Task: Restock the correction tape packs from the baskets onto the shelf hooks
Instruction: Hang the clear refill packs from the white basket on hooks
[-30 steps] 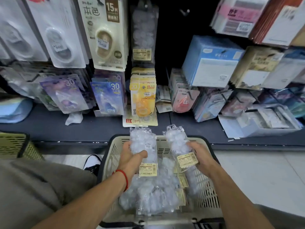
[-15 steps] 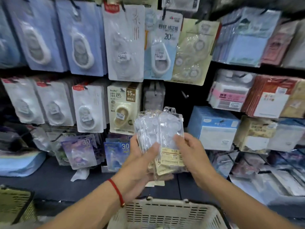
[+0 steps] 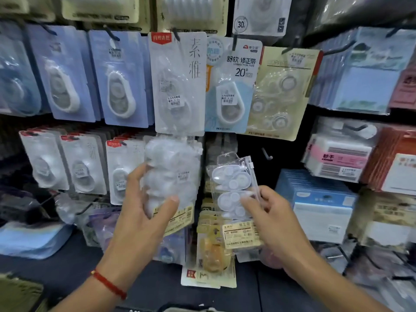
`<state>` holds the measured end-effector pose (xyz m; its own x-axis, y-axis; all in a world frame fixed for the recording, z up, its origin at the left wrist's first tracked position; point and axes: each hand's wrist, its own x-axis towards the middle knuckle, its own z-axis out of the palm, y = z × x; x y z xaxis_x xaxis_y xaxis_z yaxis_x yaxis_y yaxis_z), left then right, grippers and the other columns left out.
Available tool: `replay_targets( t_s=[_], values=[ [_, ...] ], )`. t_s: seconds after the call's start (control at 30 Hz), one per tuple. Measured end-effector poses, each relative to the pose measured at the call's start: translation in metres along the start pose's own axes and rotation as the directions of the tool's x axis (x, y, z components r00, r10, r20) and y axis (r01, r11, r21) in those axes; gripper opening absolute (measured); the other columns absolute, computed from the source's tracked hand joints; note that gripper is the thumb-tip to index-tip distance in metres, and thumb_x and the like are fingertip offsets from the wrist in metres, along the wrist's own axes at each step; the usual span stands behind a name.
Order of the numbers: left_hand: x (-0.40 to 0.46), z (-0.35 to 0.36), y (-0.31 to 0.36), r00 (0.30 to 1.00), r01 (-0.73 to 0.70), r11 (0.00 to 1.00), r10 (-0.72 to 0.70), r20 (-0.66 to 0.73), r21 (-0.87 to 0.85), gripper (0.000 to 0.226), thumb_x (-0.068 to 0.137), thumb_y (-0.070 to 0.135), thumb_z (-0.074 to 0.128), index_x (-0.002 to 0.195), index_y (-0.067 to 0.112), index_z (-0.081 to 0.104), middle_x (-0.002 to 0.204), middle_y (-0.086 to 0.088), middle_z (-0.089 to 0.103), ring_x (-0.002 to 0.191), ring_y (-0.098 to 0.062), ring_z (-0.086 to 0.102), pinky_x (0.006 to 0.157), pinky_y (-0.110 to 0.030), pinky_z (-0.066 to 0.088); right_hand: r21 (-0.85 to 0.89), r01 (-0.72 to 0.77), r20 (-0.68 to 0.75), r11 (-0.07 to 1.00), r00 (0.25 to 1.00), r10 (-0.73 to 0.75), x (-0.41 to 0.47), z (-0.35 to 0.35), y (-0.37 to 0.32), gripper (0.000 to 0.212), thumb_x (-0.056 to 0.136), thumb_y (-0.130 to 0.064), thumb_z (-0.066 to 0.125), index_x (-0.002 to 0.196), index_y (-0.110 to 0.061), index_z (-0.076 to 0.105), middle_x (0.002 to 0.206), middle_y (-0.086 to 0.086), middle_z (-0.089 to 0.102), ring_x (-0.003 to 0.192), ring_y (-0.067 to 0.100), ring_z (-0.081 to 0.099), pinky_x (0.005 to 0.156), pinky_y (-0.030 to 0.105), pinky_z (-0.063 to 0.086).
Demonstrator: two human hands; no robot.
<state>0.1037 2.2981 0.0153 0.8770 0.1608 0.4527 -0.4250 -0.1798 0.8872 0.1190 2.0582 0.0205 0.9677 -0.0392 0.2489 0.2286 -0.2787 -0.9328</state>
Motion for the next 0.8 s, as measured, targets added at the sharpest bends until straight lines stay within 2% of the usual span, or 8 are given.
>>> replay_targets(
  t_s=[0.07,0.17,0.27,0.3,0.4,0.57,0.63,0.8],
  values=[
    [0.002,-0.003,0.001,0.997,-0.035,0.999,0.036,-0.064,0.006,0.064,0.089,0.046,0.076,0.131,0.072,0.035,0.135,0.038,0.052,0.132,0.005,0.05,0.109,-0.037,0.044,0.052,0.001,0.01,0.999,1.0,-0.001,0.002,0.007,-0.001,0.012,0.101,-0.039,0.064,0.095,-0.032,0.071,0.085,0.014,0.073,0.075,0.035,0.073,0.068,0.052,0.06],
    [0.005,-0.005,0.004,0.995,-0.023,1.0,0.022,-0.099,-0.009,0.063,0.089,0.04,0.076,0.126,0.074,0.038,0.125,0.043,0.052,0.131,0.009,0.049,0.107,-0.036,0.044,0.148,-0.011,0.008,0.989,1.0,0.01,0.006,0.016,-0.005,0.011,0.1,-0.043,0.065,0.097,-0.034,0.072,0.092,0.016,0.076,0.091,0.047,0.073,0.075,0.069,0.059],
    [0.005,-0.007,0.005,0.994,0.019,1.0,-0.018,-0.111,0.011,0.063,0.095,0.029,0.074,0.124,0.073,0.039,0.126,0.019,0.06,0.13,-0.04,0.056,0.104,-0.064,0.049,0.204,-0.034,0.001,0.978,0.999,0.034,0.008,0.021,-0.008,0.031,0.087,-0.056,0.067,0.099,-0.028,0.072,0.099,0.023,0.075,0.097,0.054,0.07,0.075,0.074,0.056],
    [0.005,-0.007,0.006,0.994,0.021,1.0,-0.019,-0.11,0.012,0.062,0.095,0.03,0.075,0.125,0.072,0.039,0.126,0.013,0.062,0.127,-0.045,0.056,0.103,-0.068,0.048,0.215,-0.04,0.002,0.976,0.999,0.04,0.008,0.022,-0.008,0.039,0.083,-0.06,0.067,0.1,-0.025,0.072,0.1,0.023,0.076,0.098,0.053,0.07,0.075,0.074,0.056],
    [0.004,-0.008,0.007,0.995,-0.001,1.0,0.001,-0.1,0.002,0.06,0.086,0.043,0.073,0.128,0.07,0.039,0.132,0.005,0.062,0.129,-0.042,0.056,0.107,-0.066,0.047,0.252,-0.064,0.007,0.966,0.998,0.064,0.004,0.024,-0.01,0.05,0.078,-0.063,0.07,0.1,-0.019,0.073,0.1,0.02,0.077,0.097,0.048,0.074,0.078,0.074,0.056],
    [0.006,-0.009,0.004,0.995,-0.009,1.0,0.006,-0.101,-0.027,0.061,0.083,0.044,0.07,0.128,0.071,0.04,0.147,0.004,0.055,0.138,-0.026,0.053,0.114,-0.059,0.044,0.321,-0.072,0.022,0.944,0.997,0.069,-0.001,0.027,-0.013,0.021,0.097,-0.043,0.07,0.099,-0.023,0.078,0.098,0.01,0.082,0.091,0.031,0.08,0.086,0.066,0.061],
    [0.006,-0.009,0.002,0.994,-0.01,0.999,0.005,-0.106,-0.041,0.061,0.083,0.044,0.071,0.128,0.069,0.041,0.149,0.003,0.053,0.139,-0.025,0.052,0.115,-0.058,0.043,0.339,-0.078,0.014,0.937,0.997,0.078,0.0,0.028,-0.013,0.026,0.093,-0.045,0.071,0.099,-0.02,0.078,0.098,0.013,0.081,0.092,0.033,0.08,0.087,0.067,0.06],
    [0.008,-0.008,-0.003,0.992,-0.006,0.999,0.001,-0.124,-0.04,0.062,0.083,0.043,0.072,0.132,0.066,0.041,0.143,0.002,0.058,0.133,-0.026,0.058,0.109,-0.06,0.048,0.22,-0.149,0.062,0.964,0.988,0.138,0.011,0.025,0.001,0.028,0.1,-0.047,0.067,0.113,-0.024,0.073,0.104,0.001,0.082,0.096,0.019,0.079,0.092,0.052,0.061]
  ],
)
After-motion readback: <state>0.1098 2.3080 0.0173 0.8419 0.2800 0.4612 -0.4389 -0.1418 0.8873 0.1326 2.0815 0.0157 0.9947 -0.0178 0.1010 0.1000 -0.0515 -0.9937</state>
